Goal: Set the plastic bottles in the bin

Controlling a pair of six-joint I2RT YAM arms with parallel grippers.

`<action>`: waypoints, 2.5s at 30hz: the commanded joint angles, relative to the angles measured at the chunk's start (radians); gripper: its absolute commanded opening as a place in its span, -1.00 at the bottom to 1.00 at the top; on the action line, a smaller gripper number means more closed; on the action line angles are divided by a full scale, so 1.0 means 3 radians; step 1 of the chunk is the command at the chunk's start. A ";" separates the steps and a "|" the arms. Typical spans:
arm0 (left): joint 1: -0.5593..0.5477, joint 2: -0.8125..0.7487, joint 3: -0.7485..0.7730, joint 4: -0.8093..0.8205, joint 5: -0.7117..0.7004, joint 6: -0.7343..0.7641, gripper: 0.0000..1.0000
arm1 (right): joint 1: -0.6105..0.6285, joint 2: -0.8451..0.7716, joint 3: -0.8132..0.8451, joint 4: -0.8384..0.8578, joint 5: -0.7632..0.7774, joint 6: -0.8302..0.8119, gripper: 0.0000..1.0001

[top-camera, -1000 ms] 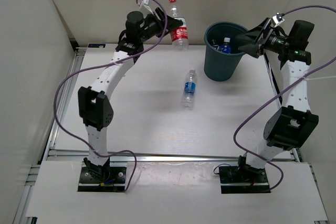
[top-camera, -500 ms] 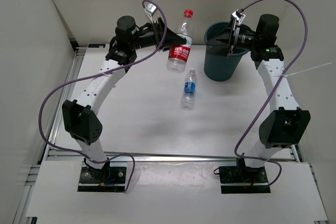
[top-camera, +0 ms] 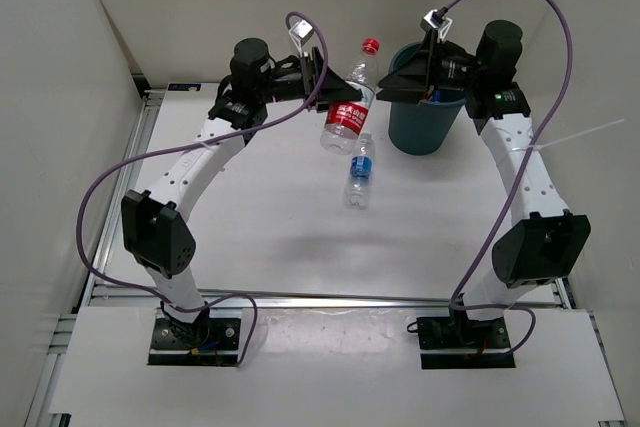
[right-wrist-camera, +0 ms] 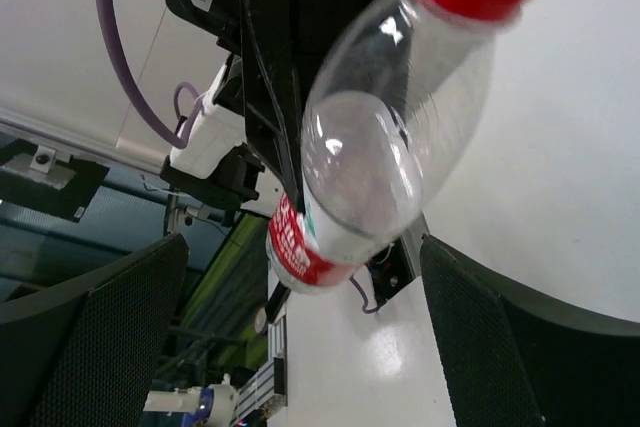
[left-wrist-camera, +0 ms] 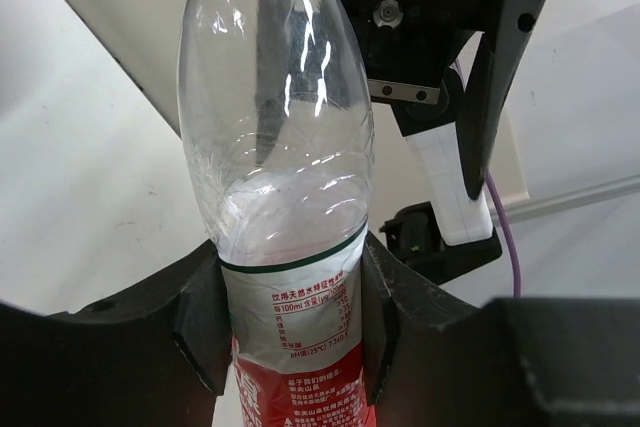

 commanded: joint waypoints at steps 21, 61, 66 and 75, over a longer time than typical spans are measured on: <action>-0.0276 0.0437 0.0781 0.0063 0.0546 -0.0380 -0.79 | 0.0259 0.0415 0.0386 0.0775 0.0234 0.0484 0.36; 0.0501 -0.0663 -0.1198 -0.0198 0.0189 0.0264 1.00 | -0.1290 0.1463 0.2057 -0.1070 0.2212 -0.0865 -0.99; 0.0598 -0.0663 -0.1321 -0.0341 0.0153 0.0392 1.00 | -0.1065 0.1596 0.2227 -0.1117 0.2988 -0.1600 -0.99; 0.0598 -0.0305 -0.1020 -0.0479 -0.0072 0.0591 1.00 | -0.0886 0.1791 0.2375 -0.1065 0.3455 -0.1996 0.98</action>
